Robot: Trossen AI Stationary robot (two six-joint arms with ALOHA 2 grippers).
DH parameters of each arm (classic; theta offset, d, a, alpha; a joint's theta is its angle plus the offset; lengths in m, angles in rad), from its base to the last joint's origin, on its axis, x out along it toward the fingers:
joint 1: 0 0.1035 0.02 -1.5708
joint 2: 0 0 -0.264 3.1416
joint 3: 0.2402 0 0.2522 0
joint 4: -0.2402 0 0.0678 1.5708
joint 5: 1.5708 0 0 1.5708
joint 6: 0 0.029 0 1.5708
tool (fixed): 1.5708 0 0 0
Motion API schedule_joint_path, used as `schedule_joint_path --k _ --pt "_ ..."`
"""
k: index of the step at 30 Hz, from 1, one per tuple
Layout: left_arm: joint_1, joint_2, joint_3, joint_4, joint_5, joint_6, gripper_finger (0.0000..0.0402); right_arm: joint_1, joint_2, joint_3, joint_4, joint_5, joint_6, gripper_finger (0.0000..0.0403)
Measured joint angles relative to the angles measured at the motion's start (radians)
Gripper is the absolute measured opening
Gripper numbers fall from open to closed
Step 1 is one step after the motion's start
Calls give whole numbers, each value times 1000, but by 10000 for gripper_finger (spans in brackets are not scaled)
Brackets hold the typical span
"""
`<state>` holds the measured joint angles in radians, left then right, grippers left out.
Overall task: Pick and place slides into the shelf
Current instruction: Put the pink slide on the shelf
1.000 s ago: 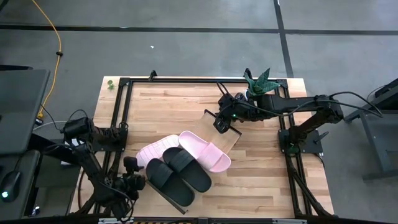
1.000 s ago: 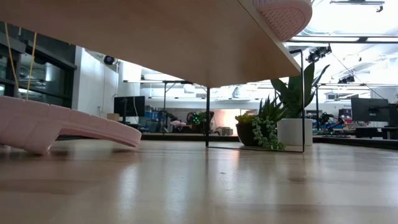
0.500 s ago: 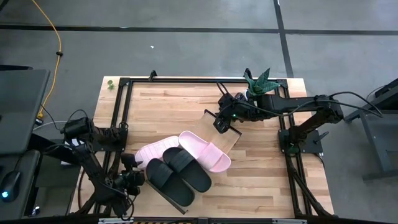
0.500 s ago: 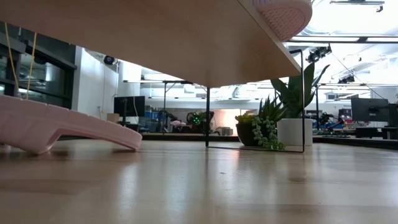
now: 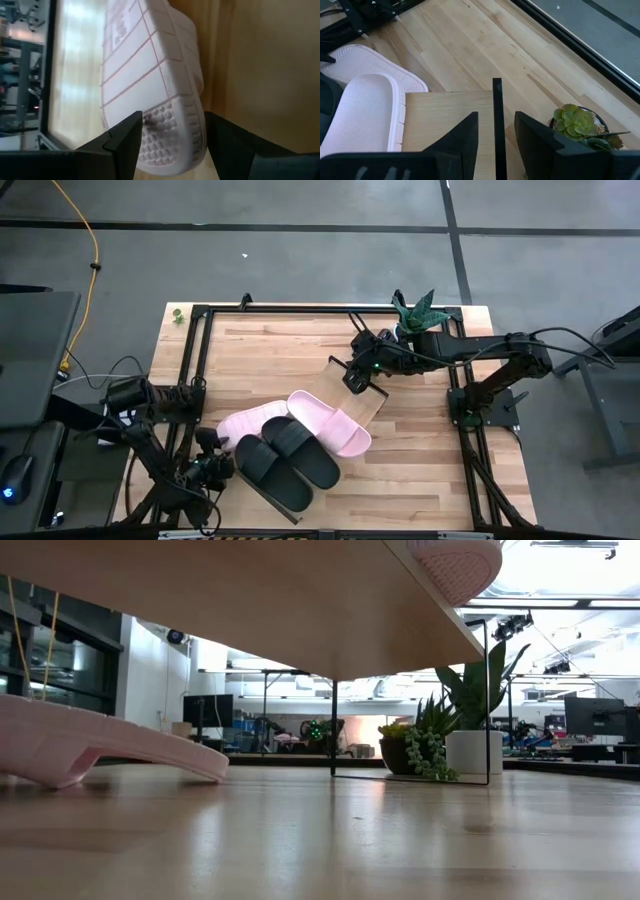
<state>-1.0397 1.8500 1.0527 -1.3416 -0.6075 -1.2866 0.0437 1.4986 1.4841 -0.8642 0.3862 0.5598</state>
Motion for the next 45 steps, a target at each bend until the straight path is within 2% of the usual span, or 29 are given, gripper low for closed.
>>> schedule_joint_path --k 12,19,26,29,38,41,45 --pt "0 0 -15 -17 -41 -30 198 0 0 0 0 2 -1 119" --pt "0 0 -65 -20 -3 -35 198 0 0 0 0 2 -3 119" --pt "0 0 -66 -22 -20 -35 195 0 0 0 0 2 -1 119" --pt "0 0 -66 -23 -21 -35 174 0 0 0 0 2 -1 119" --pt "0 0 -67 -37 3 -30 64 0 0 0 0 16 1 119" --pt "0 0 -64 -65 12 -57 44 0 0 0 0 16 8 119" --pt "0 -17 -39 -169 12 -126 40 0 0 0 0 16 19 119"
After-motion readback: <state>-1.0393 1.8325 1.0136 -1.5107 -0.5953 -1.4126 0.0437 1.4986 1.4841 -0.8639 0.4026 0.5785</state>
